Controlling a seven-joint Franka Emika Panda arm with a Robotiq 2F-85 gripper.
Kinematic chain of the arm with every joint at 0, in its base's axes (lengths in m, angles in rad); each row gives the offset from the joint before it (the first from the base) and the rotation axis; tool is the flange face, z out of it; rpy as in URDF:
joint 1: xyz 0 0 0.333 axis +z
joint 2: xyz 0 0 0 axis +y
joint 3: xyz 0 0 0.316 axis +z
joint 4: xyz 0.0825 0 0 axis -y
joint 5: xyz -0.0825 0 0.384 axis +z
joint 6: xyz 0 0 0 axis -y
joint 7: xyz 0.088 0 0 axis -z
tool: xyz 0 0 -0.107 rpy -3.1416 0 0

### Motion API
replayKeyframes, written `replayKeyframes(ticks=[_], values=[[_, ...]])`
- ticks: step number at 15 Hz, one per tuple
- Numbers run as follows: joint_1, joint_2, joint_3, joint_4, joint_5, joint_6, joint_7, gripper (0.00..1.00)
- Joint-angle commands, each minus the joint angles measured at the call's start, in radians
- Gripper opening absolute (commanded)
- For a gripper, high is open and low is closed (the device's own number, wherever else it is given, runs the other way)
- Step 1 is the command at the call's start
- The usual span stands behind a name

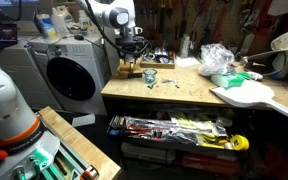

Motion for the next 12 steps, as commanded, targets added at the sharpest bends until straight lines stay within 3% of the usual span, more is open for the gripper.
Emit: replayKeyframes(ticks=[1, 4, 6, 7, 10, 12], values=[[-0.019, 0.02, 0.019, 0.024, -0.018, 0.001, 0.008, 0.35], [-0.018, 0.019, 0.019, 0.03, -0.027, -0.008, 0.013, 0.12], [-0.018, 0.015, 0.019, 0.033, -0.03, -0.022, 0.017, 0.01], [-0.017, 0.013, 0.019, 0.032, -0.033, -0.023, 0.019, 0.06], [-0.02, -0.016, 0.019, 0.029, -0.029, -0.047, 0.016, 0.06], [-0.031, -0.066, 0.018, 0.024, 0.001, -0.127, 0.016, 0.06]])
